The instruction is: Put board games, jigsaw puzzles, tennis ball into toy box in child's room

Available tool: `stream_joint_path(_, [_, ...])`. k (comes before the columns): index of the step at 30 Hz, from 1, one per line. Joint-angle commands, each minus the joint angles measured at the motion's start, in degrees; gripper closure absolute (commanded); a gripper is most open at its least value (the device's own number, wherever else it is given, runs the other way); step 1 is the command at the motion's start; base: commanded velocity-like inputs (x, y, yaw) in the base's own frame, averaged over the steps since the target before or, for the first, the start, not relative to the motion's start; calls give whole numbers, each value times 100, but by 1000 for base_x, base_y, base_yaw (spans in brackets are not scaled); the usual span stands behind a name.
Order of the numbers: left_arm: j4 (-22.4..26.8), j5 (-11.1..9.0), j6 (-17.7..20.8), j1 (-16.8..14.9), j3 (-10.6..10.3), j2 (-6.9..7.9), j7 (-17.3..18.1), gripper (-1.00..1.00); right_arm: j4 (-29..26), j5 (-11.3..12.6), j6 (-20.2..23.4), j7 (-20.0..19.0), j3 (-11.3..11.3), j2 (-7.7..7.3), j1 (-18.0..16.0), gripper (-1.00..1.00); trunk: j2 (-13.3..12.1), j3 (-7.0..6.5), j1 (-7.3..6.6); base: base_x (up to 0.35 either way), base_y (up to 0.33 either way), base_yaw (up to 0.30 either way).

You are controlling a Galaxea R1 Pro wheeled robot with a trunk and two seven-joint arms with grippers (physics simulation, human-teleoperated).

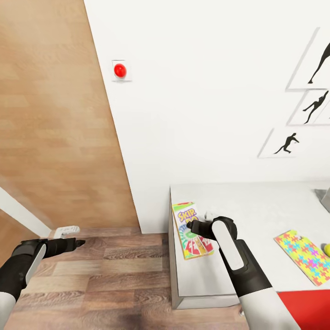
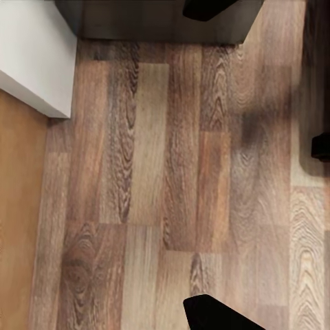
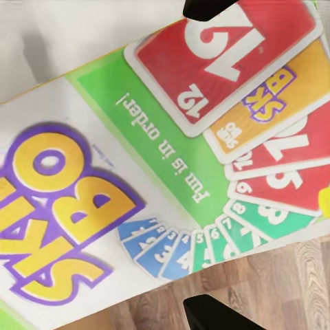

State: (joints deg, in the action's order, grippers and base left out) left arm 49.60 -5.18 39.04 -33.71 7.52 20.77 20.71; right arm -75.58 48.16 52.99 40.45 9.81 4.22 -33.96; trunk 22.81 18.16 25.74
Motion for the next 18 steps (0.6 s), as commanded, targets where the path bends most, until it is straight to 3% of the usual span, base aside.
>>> stream_joint_path(1, [5,-53,51,-4,7,-1,-6,-100,-5,53,10,60,4,0,-6,-100,11,10,4,96,-101,0])
stream_joint_path(8, [5,-53,51,-4,12,-9,-6,-100,-8,53,11,60,4,0,-5,-100,11,10,4,116,-127,0])
stream_joint_path(18, [5,-53,51,-4,13,-11,-6,-100,-3,53,12,60,4,0,-4,-100,11,10,4,15,-16,0])
